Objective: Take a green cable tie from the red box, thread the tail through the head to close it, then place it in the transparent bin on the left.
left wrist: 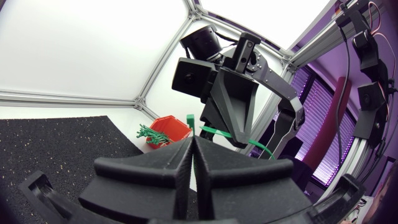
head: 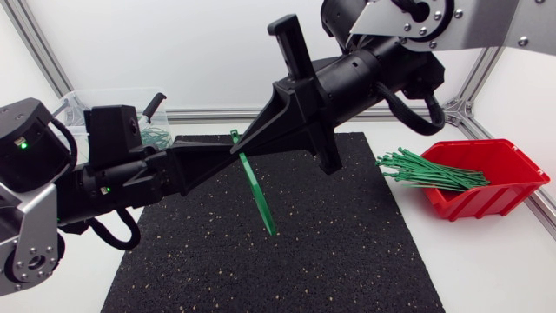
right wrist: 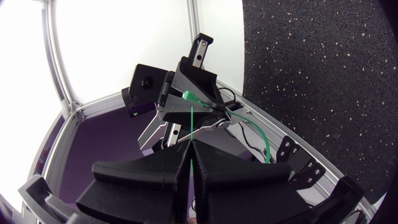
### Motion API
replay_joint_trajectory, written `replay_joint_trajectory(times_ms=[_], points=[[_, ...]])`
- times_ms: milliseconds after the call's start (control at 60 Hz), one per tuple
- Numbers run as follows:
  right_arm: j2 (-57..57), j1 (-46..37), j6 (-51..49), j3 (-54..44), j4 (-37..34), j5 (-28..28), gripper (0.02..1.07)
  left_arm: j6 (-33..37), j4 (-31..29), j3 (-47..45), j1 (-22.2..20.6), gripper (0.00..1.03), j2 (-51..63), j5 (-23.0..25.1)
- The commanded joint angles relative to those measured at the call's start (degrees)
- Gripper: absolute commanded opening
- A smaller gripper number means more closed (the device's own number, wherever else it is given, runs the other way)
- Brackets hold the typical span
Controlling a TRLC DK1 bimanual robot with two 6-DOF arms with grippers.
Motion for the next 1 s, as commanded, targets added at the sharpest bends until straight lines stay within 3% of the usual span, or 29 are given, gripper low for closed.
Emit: replay_joint_trajectory(times_ms=[0,983], points=[[0.9,0.3,1.1,-1.0,0.4,-0.4,0.07,-0.8,0.7,0.0,-0.5,0.04,-0.7,0.2],[-0.1,-1.5,1.2,-0.7,1.1,-0.7,0.07,-0.7,0.9,-0.3,-2.1,0.04,-1.7,0.5]])
